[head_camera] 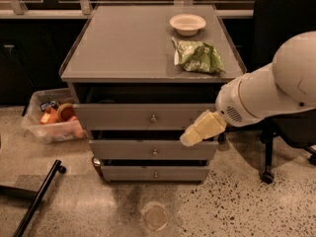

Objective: Open top drawer

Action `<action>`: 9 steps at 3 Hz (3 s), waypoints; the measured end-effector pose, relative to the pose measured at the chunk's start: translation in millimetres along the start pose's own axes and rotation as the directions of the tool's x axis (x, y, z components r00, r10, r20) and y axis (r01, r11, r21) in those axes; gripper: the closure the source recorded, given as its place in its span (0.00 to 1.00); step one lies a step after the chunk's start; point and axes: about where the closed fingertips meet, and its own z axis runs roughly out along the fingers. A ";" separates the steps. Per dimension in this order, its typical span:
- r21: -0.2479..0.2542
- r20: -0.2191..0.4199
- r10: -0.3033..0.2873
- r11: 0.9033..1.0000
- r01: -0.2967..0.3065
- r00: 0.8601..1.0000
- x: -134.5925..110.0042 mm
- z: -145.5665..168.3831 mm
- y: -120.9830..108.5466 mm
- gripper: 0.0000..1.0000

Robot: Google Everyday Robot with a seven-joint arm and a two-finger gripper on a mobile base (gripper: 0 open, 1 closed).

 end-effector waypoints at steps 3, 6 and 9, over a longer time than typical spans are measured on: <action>0.050 0.134 0.352 0.931 -0.361 0.926 15.8 109.2 -16.9 0.00; 0.025 0.327 0.471 0.862 -0.506 0.819 -22.2 211.8 -57.3 0.73; 0.058 0.404 0.460 0.850 -0.524 0.791 -53.1 260.9 -100.8 1.00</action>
Offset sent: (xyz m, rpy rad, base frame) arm 0.0721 0.0135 -0.1070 0.2902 -0.0183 -0.4116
